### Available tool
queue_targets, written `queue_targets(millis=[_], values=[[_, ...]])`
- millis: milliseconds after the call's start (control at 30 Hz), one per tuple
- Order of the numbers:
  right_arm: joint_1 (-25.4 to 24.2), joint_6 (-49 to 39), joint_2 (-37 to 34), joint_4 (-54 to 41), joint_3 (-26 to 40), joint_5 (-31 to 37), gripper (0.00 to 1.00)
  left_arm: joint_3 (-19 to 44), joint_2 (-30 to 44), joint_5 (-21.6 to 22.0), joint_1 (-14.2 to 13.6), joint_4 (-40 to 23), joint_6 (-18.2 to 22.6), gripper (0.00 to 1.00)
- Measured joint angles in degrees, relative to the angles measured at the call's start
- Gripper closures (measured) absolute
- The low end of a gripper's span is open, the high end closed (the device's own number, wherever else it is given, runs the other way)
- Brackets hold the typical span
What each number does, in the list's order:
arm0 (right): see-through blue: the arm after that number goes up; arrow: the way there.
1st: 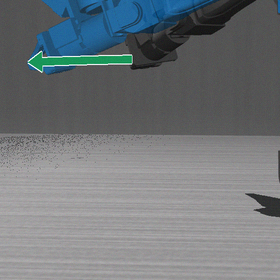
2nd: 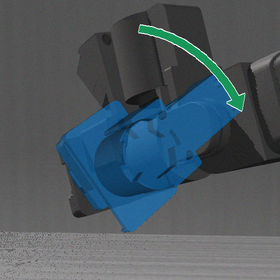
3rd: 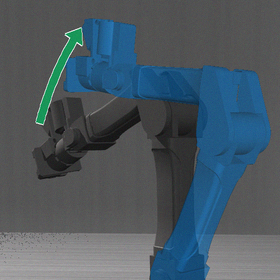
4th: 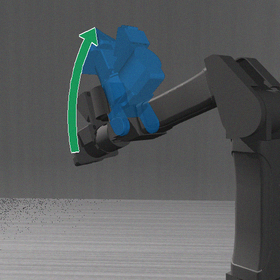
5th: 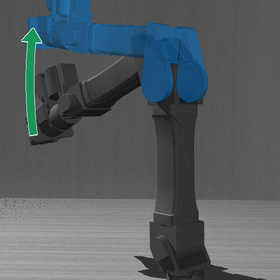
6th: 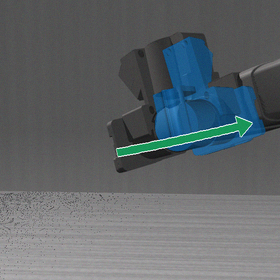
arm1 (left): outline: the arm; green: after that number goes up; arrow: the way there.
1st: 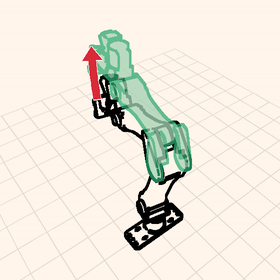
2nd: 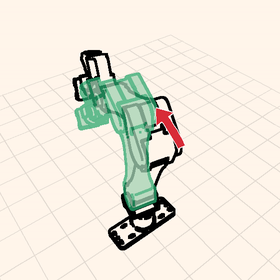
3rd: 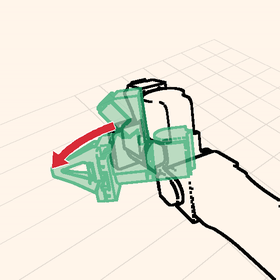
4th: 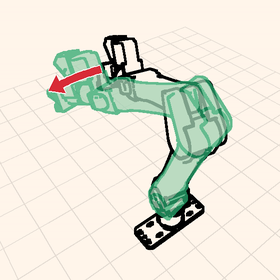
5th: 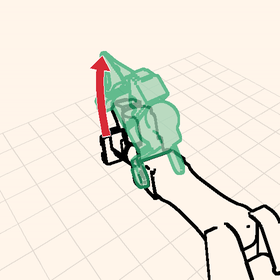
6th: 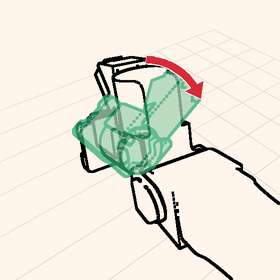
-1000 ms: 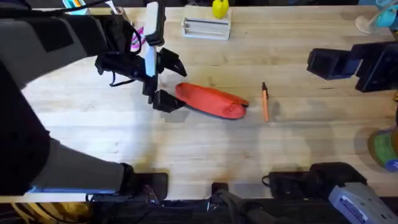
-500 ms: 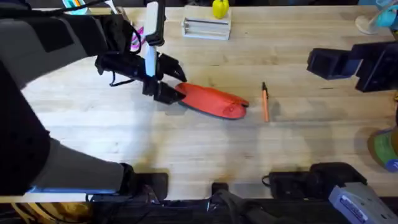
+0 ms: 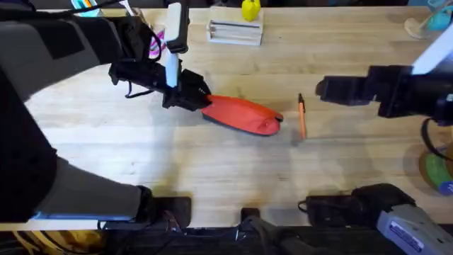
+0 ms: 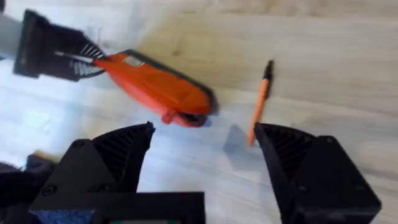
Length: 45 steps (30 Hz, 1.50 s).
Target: Unzip the bag, pick up the pens from the table one at a time and place them inside, then zip the bag closed.
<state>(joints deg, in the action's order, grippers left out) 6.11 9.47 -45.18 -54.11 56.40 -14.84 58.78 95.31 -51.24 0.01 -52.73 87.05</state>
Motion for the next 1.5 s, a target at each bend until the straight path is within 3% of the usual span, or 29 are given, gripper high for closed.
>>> queue_targets(millis=[267,667,867,1267,1500], values=[[11.05,11.66,-0.67,-0.52,-1.94,-1.17,0.003,0.0,0.0,0.0,0.0,0.0,-0.02,0.959],[22.71,33.57,-0.69,13.14,-16.09,-0.55,0.003,0.0,-0.01,0.0,0.0,0.0,0.0,0.959],[25.06,39.32,-2.22,18.19,-18.46,-0.42,0.003,0.0,0.0,0.0,0.0,0.0,0.0,0.959],[28.0,44.01,-13.88,27.13,-18.69,0.41,0.005,0.0,-0.02,0.0,0.0,0.0,0.0,0.959],[28.0,46.27,-18.56,31.69,-18.71,1.76,0.233,0.0,-0.02,0.0,0.0,0.0,0.0,0.959]])
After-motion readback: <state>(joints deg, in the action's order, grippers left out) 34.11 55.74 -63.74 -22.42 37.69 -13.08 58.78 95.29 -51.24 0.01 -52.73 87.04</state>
